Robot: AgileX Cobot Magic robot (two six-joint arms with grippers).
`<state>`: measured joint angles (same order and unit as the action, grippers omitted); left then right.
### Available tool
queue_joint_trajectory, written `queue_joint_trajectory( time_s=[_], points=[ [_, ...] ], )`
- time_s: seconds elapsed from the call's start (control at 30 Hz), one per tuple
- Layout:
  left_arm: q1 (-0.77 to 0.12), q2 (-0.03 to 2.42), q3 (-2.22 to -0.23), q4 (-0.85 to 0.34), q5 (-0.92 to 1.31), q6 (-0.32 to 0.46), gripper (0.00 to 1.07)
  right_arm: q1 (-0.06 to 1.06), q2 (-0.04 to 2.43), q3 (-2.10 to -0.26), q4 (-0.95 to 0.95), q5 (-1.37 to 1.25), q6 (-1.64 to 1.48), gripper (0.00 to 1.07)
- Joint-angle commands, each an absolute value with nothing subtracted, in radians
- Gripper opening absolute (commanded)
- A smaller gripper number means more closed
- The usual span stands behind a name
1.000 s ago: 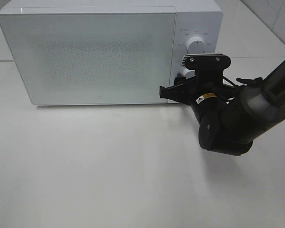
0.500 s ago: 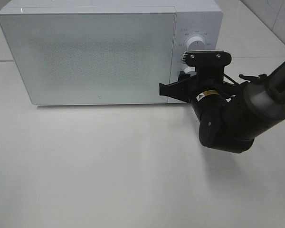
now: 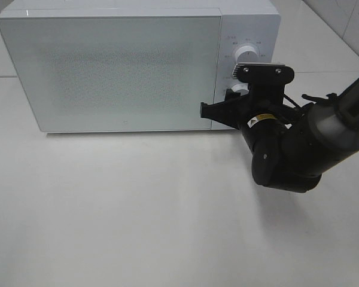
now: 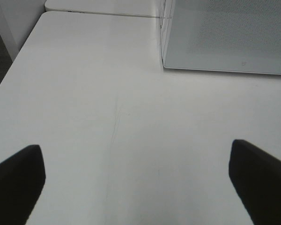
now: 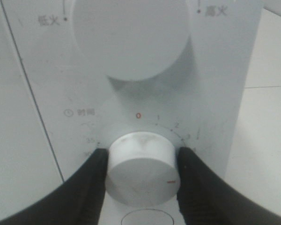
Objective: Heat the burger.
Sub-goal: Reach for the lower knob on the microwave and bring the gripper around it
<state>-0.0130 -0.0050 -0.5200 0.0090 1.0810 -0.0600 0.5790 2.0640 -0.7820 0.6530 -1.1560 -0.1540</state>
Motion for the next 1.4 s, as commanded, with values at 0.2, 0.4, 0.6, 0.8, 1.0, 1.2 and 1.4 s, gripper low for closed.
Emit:
queue_joint_trajectory(
  time_s=[0.2, 0.4, 0.6, 0.8, 1.0, 1.2, 1.4],
  points=[
    [-0.009, -0.021, -0.518, 0.000, 1.068, -0.061, 1.01, 0.565, 2.044, -0.814, 0.479, -1.268, 0.201, 0.00],
    [-0.009, -0.021, -0.518, 0.000, 1.068, -0.061, 1.01, 0.562, 2.044, -0.814, 0.432, -1.268, 0.732, 0.00],
    [-0.009, -0.021, -0.518, 0.000, 1.068, -0.061, 1.01, 0.562, 2.044, -0.814, 0.419, -1.269, 1.151, 0.00],
    [-0.009, -0.021, -0.518, 0.000, 1.068, -0.061, 1.01, 0.562, 2.044, -0.814, 0.417, -1.269, 1.524, 0.00],
    [-0.009, -0.021, -0.518, 0.000, 1.068, -0.061, 1.01, 0.562, 2.044, -0.814, 0.403, -1.315, 1.583, 0.00],
    [-0.009, -0.021, -0.518, 0.000, 1.068, -0.061, 1.01, 0.562, 2.044, -0.814, 0.400, -1.320, 1.614, 0.00],
    [-0.009, -0.021, -0.518, 0.000, 1.068, -0.061, 1.01, 0.562, 2.044, -0.814, 0.400, -1.320, 1.584, 0.00]
  ],
)
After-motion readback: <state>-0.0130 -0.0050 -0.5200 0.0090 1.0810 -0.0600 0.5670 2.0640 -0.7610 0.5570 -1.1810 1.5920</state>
